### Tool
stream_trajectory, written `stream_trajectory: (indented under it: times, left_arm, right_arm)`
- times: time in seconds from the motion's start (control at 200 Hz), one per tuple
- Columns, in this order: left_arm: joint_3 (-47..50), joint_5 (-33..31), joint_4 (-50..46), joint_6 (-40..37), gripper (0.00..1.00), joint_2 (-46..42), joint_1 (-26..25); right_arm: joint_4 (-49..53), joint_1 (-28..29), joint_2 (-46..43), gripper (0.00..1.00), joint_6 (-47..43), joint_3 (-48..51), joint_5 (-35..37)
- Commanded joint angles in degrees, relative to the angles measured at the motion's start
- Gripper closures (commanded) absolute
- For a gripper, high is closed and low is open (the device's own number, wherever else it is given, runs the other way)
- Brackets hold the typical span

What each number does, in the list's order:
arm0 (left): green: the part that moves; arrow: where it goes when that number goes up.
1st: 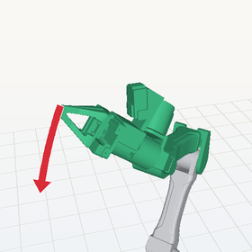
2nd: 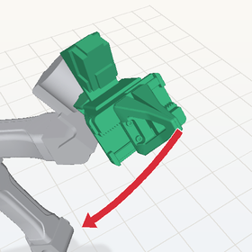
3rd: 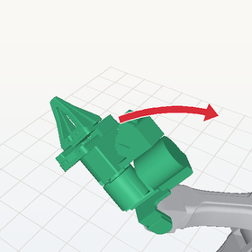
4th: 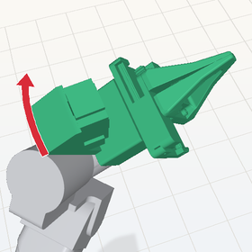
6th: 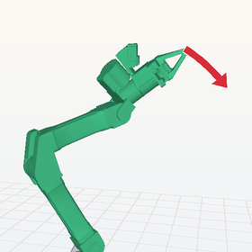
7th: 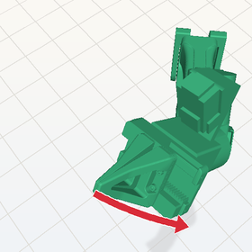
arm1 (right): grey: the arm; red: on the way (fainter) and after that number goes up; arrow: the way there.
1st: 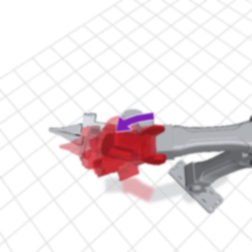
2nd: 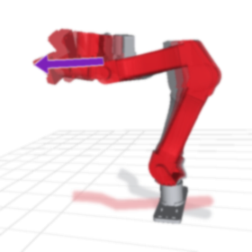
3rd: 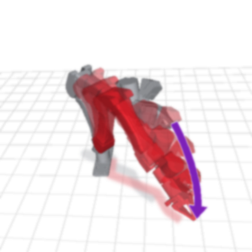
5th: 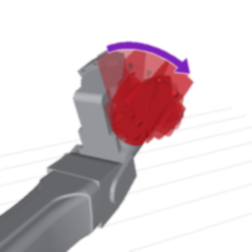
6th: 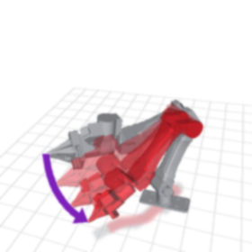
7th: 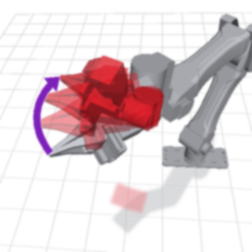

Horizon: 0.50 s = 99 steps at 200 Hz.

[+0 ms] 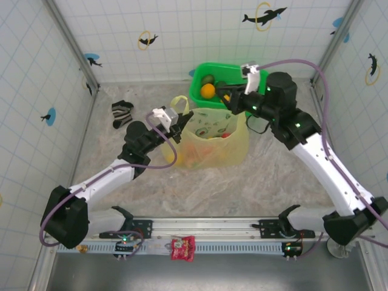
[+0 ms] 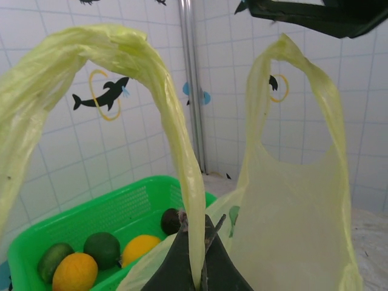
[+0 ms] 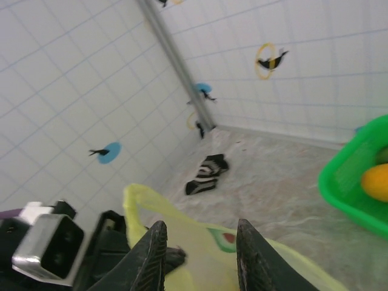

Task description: Place the fake fruits into the plastic bag and tie a complex knot

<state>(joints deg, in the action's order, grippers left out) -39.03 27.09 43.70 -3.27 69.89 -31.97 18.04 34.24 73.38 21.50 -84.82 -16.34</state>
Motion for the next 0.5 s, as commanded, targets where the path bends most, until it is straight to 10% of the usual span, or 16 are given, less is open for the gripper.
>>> stream_trajectory:
  times: [0.0, 0.49]
  left_arm:
    - [-0.8, -0.2, -1.7, -2.9, 1.00, -0.5, -0.8]
    - [-2.0, -0.3, -4.4, -4.6, 1.00, -0.7, -1.8]
  right_arm:
    - [5.5, 3.7, 6.1, 0.63, -1.9, -8.3, -2.4]
    - [16.3, 8.7, 17.1, 0.69, -7.5, -20.9, -1.3]
